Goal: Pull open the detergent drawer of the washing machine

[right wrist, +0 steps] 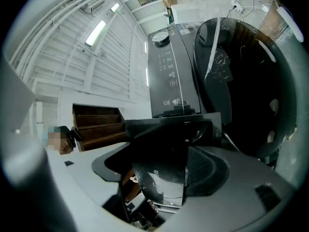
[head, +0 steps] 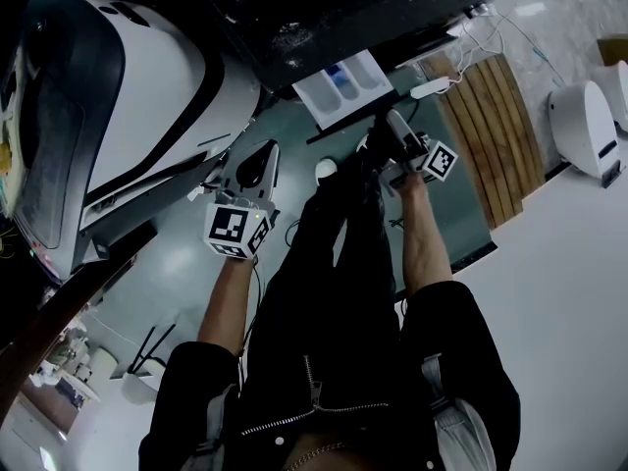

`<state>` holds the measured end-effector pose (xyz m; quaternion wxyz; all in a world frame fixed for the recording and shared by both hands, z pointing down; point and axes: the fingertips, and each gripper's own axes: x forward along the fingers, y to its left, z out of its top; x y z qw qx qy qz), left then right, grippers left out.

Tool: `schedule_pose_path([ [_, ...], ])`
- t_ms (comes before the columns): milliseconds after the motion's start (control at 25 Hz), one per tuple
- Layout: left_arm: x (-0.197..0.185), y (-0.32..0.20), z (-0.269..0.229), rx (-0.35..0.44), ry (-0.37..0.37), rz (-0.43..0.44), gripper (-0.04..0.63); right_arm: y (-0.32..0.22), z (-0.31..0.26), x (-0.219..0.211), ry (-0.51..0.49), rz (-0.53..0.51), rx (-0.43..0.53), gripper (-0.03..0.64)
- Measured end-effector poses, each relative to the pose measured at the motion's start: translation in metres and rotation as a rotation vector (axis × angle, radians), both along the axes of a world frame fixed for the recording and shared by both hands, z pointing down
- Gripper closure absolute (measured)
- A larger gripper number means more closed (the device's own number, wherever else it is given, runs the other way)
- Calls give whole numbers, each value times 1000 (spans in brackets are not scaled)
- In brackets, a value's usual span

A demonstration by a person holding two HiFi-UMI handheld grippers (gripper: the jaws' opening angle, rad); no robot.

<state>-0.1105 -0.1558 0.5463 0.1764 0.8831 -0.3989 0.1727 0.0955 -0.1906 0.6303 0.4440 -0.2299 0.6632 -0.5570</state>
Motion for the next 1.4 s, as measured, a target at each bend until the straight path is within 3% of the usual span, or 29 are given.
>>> schedule_pose_path([
  [840,21,-12,-20,15,26,46,575,31,-1,10,9,-28,-28,290],
  [1080,27,-12,-22,15,29,53,575,44,3,11,5,-37,-38,339],
  [1200,29,-11,-22,15,30,61,575,47,12,11,45,-36,-71,281],
  [1360,29,-8,-23,15,32,63,575,55,13,7,118,-75,-95,319],
  [1400,29,-7,-24,15,34,63,575,59,11,7,125,-85,-93,361],
])
